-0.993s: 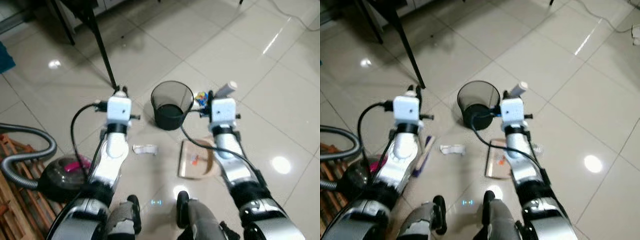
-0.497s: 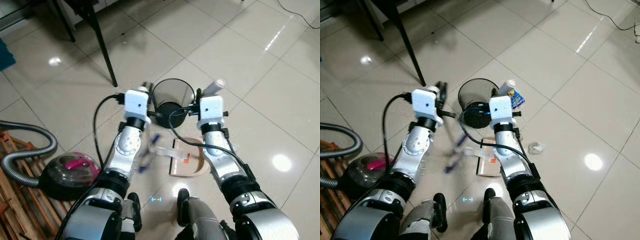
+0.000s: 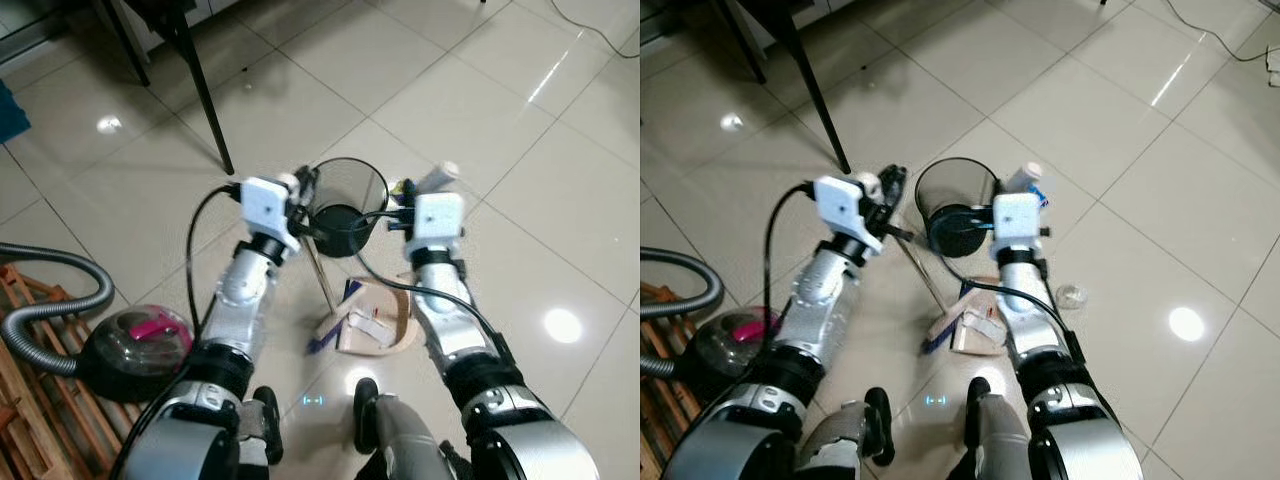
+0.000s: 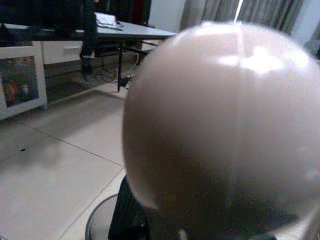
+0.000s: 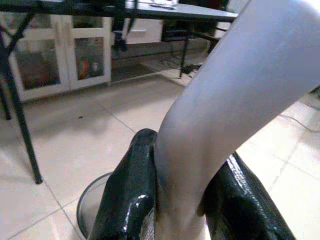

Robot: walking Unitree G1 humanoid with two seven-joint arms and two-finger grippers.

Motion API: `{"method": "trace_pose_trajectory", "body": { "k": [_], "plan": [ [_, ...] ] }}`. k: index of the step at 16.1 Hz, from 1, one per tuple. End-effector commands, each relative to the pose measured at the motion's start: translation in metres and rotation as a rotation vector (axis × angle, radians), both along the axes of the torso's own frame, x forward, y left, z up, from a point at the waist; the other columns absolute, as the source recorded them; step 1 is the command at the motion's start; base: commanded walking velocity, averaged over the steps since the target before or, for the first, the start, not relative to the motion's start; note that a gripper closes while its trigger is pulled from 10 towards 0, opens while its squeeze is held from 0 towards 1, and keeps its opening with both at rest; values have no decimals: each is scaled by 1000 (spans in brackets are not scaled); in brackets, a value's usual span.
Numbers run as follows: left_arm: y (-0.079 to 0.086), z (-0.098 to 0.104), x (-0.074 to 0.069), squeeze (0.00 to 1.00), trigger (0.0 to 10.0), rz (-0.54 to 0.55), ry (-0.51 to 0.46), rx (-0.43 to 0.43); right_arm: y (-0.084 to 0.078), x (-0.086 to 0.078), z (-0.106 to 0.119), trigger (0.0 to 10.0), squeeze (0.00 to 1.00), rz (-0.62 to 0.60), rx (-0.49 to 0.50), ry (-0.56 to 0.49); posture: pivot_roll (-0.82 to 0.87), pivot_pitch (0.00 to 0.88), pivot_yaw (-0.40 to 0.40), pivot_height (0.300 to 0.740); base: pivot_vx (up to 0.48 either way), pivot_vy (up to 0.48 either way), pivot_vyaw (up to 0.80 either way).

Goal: Sweep floor

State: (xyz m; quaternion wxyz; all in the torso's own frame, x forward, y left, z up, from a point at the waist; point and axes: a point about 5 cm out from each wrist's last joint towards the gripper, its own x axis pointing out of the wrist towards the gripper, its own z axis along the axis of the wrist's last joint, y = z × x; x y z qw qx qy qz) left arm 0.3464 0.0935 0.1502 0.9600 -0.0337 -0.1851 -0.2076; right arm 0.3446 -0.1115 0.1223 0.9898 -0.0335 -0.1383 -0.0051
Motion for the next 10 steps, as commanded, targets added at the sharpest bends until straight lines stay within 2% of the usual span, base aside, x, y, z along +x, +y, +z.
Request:
{"method": "trace_pose_trajectory", "body": {
  "k": [1,3,4,6,8,10],
  "plan": [
    [1,0,-1,0,10000,-20,10,-40,4,-10,-26,10000,0,12,111,118,10,287,-11,740,0,0,0],
    [14,7,4,0,10000,5,-8,-24,-6,-14,-30,10000,0,-4,149,125,16,258,-7,740,0,0,0],
    [26,14,8,0,10000,17,-29,1,-18,-19,-32,10000,0,-33,171,120,18,242,-5,740,0,0,0],
    [36,21,12,0,10000,21,-36,30,-27,-21,-33,10000,0,-61,181,120,26,216,0,740,0,0,0],
    [58,38,16,0,10000,28,-63,86,-41,-23,-32,10000,0,-91,192,110,39,190,3,740,0,0,0],
    [74,53,18,0,10000,28,-86,107,-48,-22,-30,10000,0,-96,194,107,46,168,0,740,0,0,0]
  ]
}}
